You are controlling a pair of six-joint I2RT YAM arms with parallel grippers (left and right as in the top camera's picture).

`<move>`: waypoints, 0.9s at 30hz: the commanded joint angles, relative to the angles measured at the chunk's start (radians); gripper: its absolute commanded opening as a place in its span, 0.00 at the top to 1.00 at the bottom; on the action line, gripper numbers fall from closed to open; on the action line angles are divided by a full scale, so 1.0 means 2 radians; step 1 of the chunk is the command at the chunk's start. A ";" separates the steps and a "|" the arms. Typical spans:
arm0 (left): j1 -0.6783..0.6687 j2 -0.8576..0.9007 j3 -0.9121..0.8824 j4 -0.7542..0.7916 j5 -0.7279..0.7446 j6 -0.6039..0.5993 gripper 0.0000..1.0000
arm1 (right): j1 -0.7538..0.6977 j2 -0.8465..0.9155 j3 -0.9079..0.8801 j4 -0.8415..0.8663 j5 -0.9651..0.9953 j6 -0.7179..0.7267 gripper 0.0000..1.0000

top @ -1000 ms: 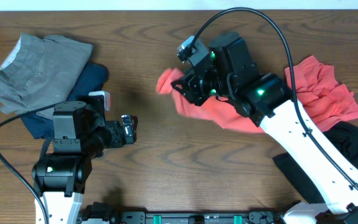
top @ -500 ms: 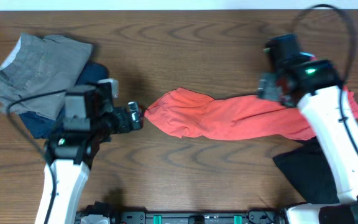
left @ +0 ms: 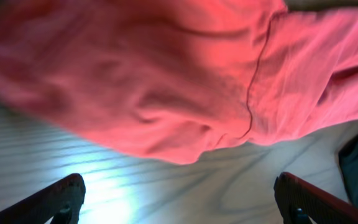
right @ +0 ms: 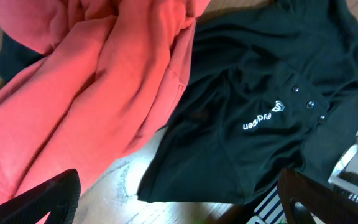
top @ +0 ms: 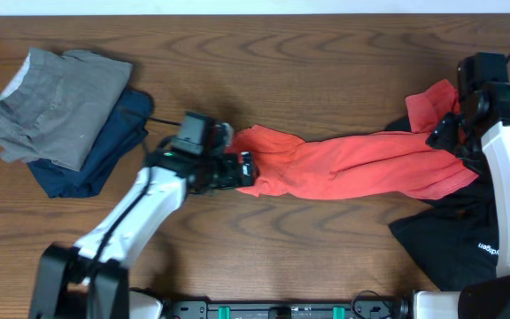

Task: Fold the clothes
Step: 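Grasp the coral shirt's end with the left gripper and pull it left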

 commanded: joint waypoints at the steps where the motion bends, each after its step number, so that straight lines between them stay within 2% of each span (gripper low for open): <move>1: -0.025 0.033 0.010 0.027 0.004 -0.059 0.02 | -0.006 -0.011 -0.001 0.000 -0.008 -0.008 0.01; 7: -0.059 0.085 0.010 0.096 0.000 -0.193 0.02 | -0.006 -0.011 -0.002 0.000 -0.013 -0.018 0.01; 11: -0.083 0.112 0.010 0.148 0.000 -0.216 0.03 | -0.006 -0.011 -0.002 0.000 -0.013 -0.019 0.01; 12: -0.088 0.116 0.010 0.159 -0.002 -0.216 0.16 | -0.006 -0.011 -0.002 0.000 -0.013 -0.019 0.01; 14: -0.093 0.119 0.010 0.174 -0.004 -0.216 0.59 | -0.006 -0.011 -0.002 0.000 -0.014 -0.019 0.01; 16: -0.092 0.118 0.010 0.186 -0.010 -0.210 0.94 | -0.006 -0.011 -0.002 0.000 -0.020 -0.025 0.01; 21: -0.056 0.089 0.021 0.196 -0.008 -0.165 0.94 | -0.006 -0.011 -0.002 0.006 -0.049 -0.076 0.01; 27: 0.044 -0.007 0.084 0.196 -0.006 -0.163 0.94 | -0.006 -0.006 -0.006 0.023 -0.139 -0.189 0.01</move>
